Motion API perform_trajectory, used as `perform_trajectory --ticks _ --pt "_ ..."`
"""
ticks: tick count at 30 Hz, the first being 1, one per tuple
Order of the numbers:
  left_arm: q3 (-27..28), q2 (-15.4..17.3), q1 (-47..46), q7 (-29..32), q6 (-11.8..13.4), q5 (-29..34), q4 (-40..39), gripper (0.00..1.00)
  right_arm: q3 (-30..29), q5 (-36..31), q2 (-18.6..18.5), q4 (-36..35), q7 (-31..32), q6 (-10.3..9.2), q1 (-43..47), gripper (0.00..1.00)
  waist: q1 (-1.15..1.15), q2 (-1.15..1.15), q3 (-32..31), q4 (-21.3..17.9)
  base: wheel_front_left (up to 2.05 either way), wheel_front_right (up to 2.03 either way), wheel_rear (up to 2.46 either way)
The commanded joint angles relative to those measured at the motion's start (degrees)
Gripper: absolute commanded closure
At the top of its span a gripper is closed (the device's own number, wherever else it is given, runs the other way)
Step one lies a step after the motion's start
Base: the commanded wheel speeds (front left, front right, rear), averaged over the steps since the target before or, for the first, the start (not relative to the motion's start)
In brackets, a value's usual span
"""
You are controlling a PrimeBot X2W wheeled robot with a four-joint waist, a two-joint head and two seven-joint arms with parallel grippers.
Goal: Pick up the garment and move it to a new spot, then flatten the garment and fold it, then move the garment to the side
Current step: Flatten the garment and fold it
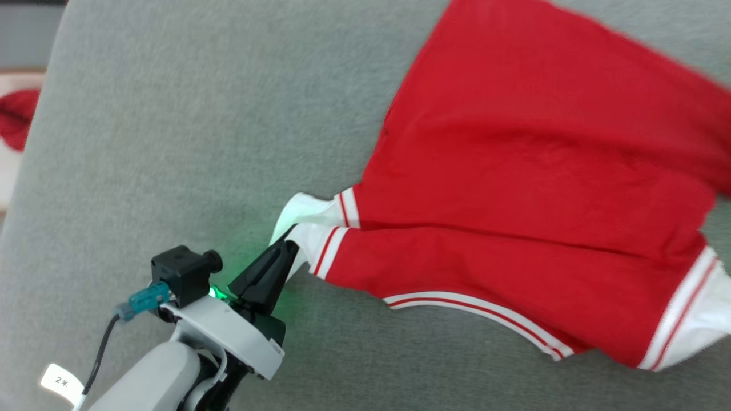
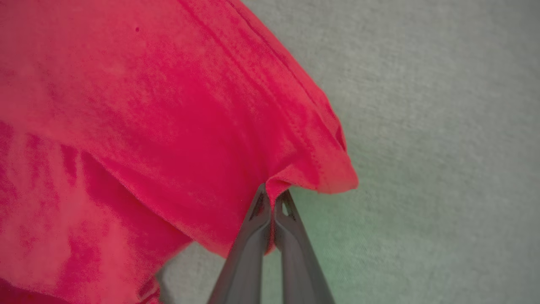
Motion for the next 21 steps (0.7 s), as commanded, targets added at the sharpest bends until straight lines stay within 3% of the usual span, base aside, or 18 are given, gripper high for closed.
perform_trajectory --ticks 1,6,13,21 --pt "0.05 0.41 0.73 0.09 0.37 -0.28 -0.23 1.00 -0.98 1.09 -0.60 -2.13 0.76 -0.08 3.41 1.00 0.00 0.00 -3.80 -3.53 0.00 0.00 0.00" --pt "0.31 1.33 1.70 0.63 1.38 -0.53 -0.82 1.00 -4.86 4.82 -0.29 -12.14 3.44 -0.07 15.42 1.00 0.00 0.00 -5.84 -5.35 0.00 0.00 0.00" --pt "0.86 2.81 2.89 1.05 2.55 -0.83 -2.34 1.00 -8.85 5.62 3.48 -24.72 6.23 -0.07 30.54 1.00 0.00 0.00 -7.03 -7.43 0.00 0.00 0.00" --pt "1.23 3.92 3.50 1.24 3.65 -0.68 -3.46 1.00 -7.46 4.03 7.97 -33.68 8.67 -0.07 43.04 1.00 0.00 0.00 -7.06 -8.97 0.00 0.00 0.00"
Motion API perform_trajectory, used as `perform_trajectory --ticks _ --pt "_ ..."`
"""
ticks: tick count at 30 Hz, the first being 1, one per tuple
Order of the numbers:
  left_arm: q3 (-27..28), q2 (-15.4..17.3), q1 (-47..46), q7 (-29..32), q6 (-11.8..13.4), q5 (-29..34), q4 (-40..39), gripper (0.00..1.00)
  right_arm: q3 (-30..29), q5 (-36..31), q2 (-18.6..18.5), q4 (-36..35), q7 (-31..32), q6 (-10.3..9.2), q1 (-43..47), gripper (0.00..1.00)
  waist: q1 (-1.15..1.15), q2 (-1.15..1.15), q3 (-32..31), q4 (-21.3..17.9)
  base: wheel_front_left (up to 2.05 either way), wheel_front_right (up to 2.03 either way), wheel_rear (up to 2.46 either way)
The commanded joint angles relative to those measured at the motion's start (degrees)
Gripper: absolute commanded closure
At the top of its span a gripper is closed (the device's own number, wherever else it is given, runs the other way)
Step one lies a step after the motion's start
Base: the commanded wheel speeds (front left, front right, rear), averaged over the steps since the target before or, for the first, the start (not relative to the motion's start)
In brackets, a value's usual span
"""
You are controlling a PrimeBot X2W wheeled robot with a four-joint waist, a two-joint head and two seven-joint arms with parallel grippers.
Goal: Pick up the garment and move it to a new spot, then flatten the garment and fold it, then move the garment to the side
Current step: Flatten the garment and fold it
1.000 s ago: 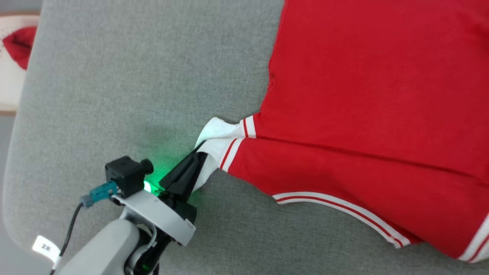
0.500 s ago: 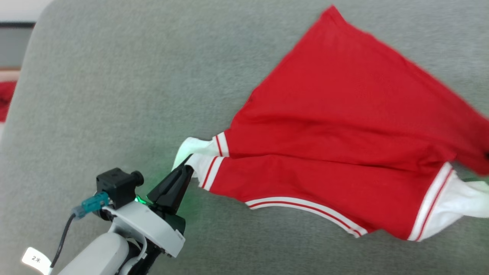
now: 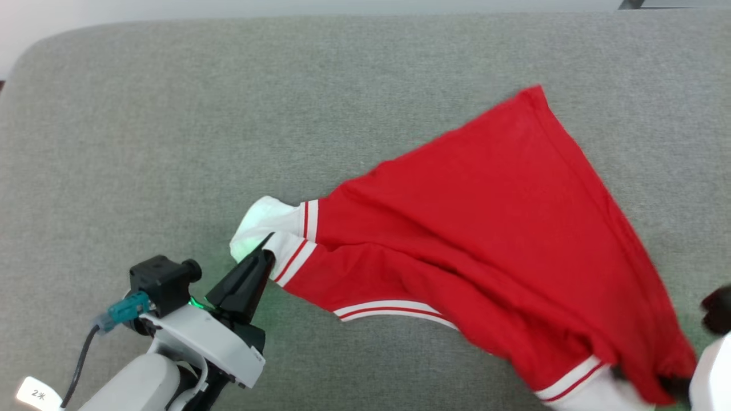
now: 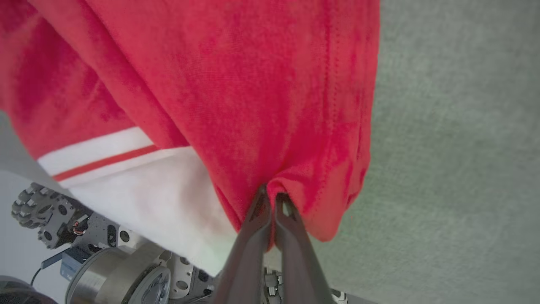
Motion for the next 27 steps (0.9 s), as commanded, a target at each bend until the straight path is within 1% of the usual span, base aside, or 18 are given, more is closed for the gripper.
perform_trajectory --ticks 1,6,9,10,11,12,16,20,21,22,24,27 --pt "0.08 0.14 0.55 -0.06 0.26 -0.11 -0.16 1.00 0.52 -0.54 0.67 -0.76 0.21 -0.07 1.79 1.00 0.00 0.00 -0.01 -0.42 0.00 0.00 0.00" --pt "0.01 0.09 0.54 -0.15 0.53 -0.13 -0.42 1.00 2.12 -2.49 2.46 -1.42 -1.39 -0.07 5.06 1.00 0.00 0.00 0.11 -0.78 0.00 0.00 0.00" --pt "0.07 0.26 0.60 -0.21 0.67 -0.22 -0.49 1.00 3.00 -3.26 3.21 -1.43 -3.22 -0.07 4.97 1.00 0.00 0.00 0.19 -0.96 0.00 0.00 0.00" --pt "0.10 0.37 0.59 -0.21 0.66 -0.22 -0.52 1.00 3.18 -3.67 3.10 -1.66 -4.12 -0.07 4.44 0.70 0.00 0.00 0.25 -1.01 0.00 0.00 0.00" --pt "0.12 0.42 0.61 -0.22 0.65 -0.23 -0.56 1.00 3.06 -4.21 2.94 -1.94 -5.29 -0.07 3.55 0.30 0.00 0.00 0.27 -1.05 0.00 0.00 0.00" --pt "0.11 0.42 0.63 -0.23 0.71 -0.24 -0.62 1.00 2.70 -4.65 3.09 -2.06 -6.34 -0.07 2.84 0.00 0.00 0.00 0.28 -1.05 0.00 0.00 0.00" --pt "-0.02 0.30 0.62 -0.28 0.68 -0.25 -0.76 1.00 1.04 -4.64 2.75 -4.18 -8.24 -0.07 0.14 0.00 0.00 0.00 0.32 -0.80 0.00 0.00 0.00" --pt "-0.32 -0.13 0.09 -0.36 0.50 -0.01 -0.79 1.00 -0.40 -4.07 0.39 -7.29 -7.25 -0.07 -4.12 0.00 0.00 0.00 0.76 -0.11 0.00 0.00 0.00" --pt "-0.32 -0.13 0.09 -0.36 0.50 -0.01 -0.79 1.00 -0.40 -4.07 0.39 -7.29 -7.25 -0.07 -4.12 0.00 0.00 0.00 0.76 -0.11 0.00 0.00 0.00" --pt "-0.41 -0.35 -0.34 -0.40 0.36 0.21 -0.75 1.00 -0.79 -4.08 -1.11 -8.16 -7.03 -0.07 -7.72 0.00 0.00 0.00 1.22 0.35 0.00 0.00 0.00" --pt "-0.42 -0.65 -0.68 -0.55 0.22 0.36 -0.72 1.00 -0.53 -4.84 -2.34 -7.94 -7.59 -0.07 -12.25 0.00 0.00 0.00 1.81 0.83 0.00 0.00 0.00" --pt "-0.46 -1.17 -1.38 -0.69 -0.25 0.55 -0.78 1.00 1.91 -7.87 -4.45 -5.40 -9.40 -0.07 -20.56 0.00 0.00 0.00 3.01 1.64 0.00 0.00 0.00"
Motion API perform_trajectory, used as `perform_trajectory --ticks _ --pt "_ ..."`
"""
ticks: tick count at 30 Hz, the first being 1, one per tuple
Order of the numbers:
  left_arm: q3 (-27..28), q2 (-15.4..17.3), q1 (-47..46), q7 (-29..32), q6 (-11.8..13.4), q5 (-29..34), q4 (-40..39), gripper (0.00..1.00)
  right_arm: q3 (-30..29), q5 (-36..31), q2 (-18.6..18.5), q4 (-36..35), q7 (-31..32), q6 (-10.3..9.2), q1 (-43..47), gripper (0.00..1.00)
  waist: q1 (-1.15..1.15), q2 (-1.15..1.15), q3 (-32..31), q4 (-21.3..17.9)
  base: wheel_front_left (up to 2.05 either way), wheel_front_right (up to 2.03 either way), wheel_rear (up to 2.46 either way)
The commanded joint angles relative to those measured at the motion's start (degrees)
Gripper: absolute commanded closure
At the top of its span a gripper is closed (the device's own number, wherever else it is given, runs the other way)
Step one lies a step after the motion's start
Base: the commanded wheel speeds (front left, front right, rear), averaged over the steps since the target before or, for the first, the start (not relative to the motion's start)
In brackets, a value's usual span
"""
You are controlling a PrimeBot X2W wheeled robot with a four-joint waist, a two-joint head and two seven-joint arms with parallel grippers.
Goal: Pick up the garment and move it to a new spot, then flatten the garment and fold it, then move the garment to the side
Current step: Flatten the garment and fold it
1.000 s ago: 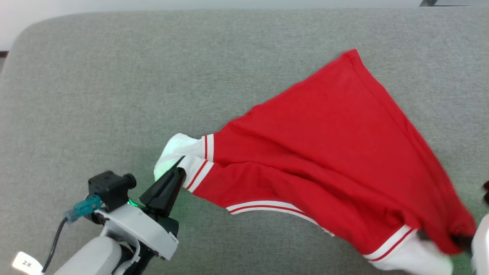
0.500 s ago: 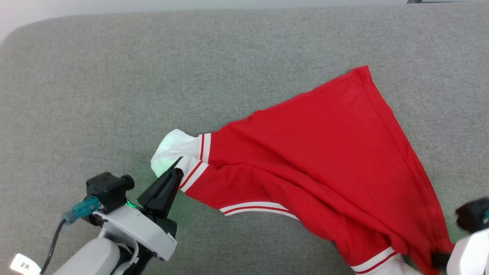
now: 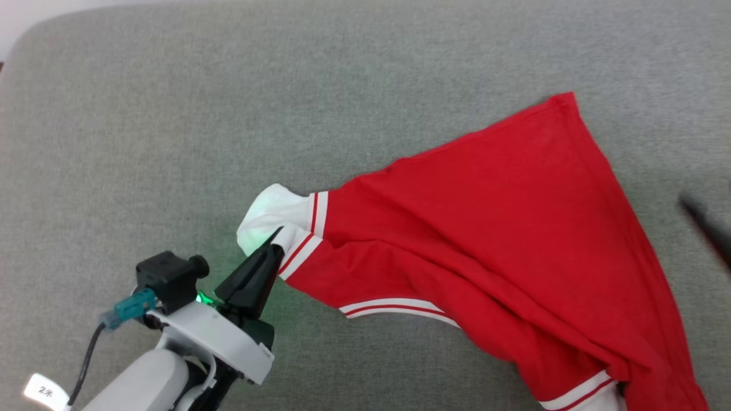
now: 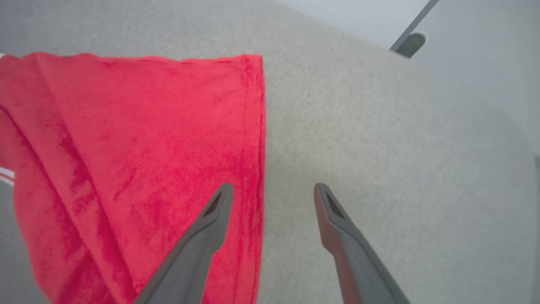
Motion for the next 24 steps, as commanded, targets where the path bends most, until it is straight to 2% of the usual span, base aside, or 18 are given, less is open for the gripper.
perform_trajectory --ticks 1,2,6,13,17,24 --pt "-0.10 -0.56 -0.93 -0.26 -0.51 0.54 -0.08 1.00 2.27 -2.19 -0.38 2.52 -1.53 -0.07 -5.18 0.00 0.00 0.00 1.55 1.21 0.00 0.00 0.00" --pt "-0.10 -0.56 -0.93 -0.26 -0.51 0.54 -0.08 1.00 2.27 -2.19 -0.38 2.52 -1.53 -0.07 -5.18 0.00 0.00 0.00 1.55 1.21 0.00 0.00 0.00" --pt "-0.57 -1.30 -2.24 -0.30 -1.29 1.09 0.29 1.00 7.33 -2.96 1.62 11.18 -3.16 -0.08 -15.21 0.00 0.00 0.00 3.41 2.88 0.00 0.00 0.00" --pt "-0.36 -2.91 -3.56 -0.94 -2.17 0.92 1.51 1.00 15.95 -4.56 1.02 27.63 -5.55 -0.08 -26.31 0.00 0.00 0.00 6.67 5.80 0.00 0.00 0.00" --pt "-0.50 -3.78 -4.02 -1.24 -3.01 1.41 2.44 1.00 19.11 -4.37 0.62 34.76 -6.89 -0.07 -29.42 0.00 0.00 0.00 8.03 7.01 0.00 0.00 0.00" --pt "-0.15 -4.80 -4.93 -1.56 -3.95 1.87 3.80 1.00 26.18 -2.66 -0.66 41.82 -6.84 -0.07 -30.23 0.00 0.00 0.00 8.90 7.80 0.00 0.00 0.00"
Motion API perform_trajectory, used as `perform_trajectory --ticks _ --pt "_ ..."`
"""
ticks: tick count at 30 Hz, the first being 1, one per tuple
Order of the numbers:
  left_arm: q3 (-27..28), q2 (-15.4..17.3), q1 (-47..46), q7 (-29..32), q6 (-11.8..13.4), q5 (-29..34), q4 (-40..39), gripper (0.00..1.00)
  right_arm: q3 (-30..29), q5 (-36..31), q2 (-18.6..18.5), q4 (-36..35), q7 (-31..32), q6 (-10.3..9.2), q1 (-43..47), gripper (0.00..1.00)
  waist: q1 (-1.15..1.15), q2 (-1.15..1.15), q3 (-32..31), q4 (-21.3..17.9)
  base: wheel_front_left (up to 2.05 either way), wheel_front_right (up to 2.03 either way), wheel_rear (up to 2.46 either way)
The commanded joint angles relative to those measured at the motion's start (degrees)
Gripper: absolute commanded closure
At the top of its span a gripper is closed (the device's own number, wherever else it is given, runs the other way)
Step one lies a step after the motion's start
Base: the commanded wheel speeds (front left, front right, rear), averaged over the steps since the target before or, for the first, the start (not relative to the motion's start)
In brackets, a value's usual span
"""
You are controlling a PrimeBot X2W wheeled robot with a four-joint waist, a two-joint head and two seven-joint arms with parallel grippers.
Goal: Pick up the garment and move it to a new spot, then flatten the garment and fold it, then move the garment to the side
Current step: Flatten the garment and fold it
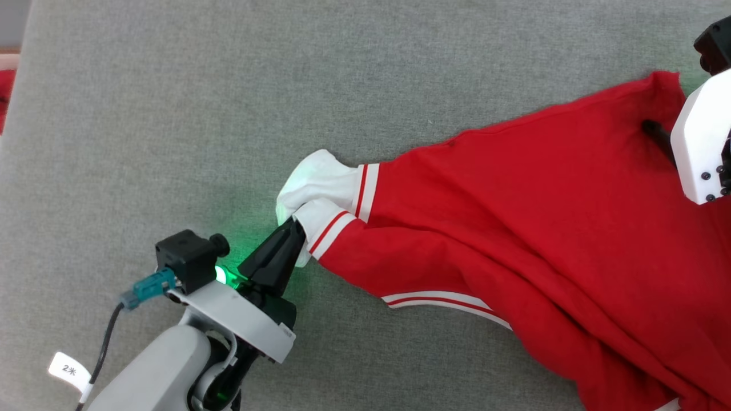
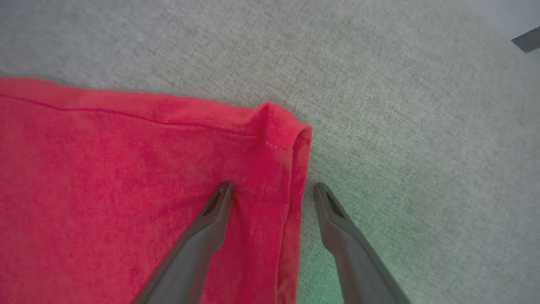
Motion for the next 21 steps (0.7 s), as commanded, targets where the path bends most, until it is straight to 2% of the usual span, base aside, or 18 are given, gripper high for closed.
perform_trajectory --ticks 1,2,3,4,10,16,21 --pt "0.15 -0.20 -0.52 -0.13 -0.26 0.44 0.11 1.00 2.56 0.75 0.68 2.54 0.94 -0.07 2.14 0.00 0.00 0.00 0.30 0.27 0.00 0.00 0.00" --pt "0.20 -0.29 -0.60 -0.17 -0.28 0.52 0.22 1.00 3.28 1.37 0.65 2.99 1.29 -0.07 2.13 0.16 0.00 0.00 0.30 0.26 0.00 0.00 0.00" --pt "0.25 -0.36 -0.67 -0.21 -0.40 0.58 0.31 1.00 3.72 1.92 0.62 3.29 1.42 -0.05 2.16 0.62 0.00 0.00 0.29 0.22 0.00 0.00 0.00" --pt "0.31 -0.42 -0.76 -0.25 -0.48 0.61 0.39 1.00 4.00 2.33 0.55 3.54 1.30 -0.05 1.99 1.00 0.00 0.00 0.25 0.16 0.00 0.00 0.00" --pt "0.98 -0.10 -0.95 -0.41 -1.00 0.60 0.90 1.00 1.60 3.46 1.40 4.65 -3.21 -0.08 0.69 1.00 0.00 0.00 -1.06 -0.50 0.00 0.00 0.00" --pt "0.98 2.58 -5.01 0.45 -2.25 1.60 1.75 1.00 -5.50 2.64 5.67 8.18 -11.46 -0.08 -2.96 1.00 0.00 0.00 -3.11 -1.66 0.00 0.00 0.00" --pt "1.33 4.48 -14.06 2.00 -2.87 1.71 3.11 1.00 -13.31 0.15 9.84 12.53 -19.53 -0.08 -7.00 1.00 0.00 0.00 -3.64 -2.27 0.00 0.00 0.00"
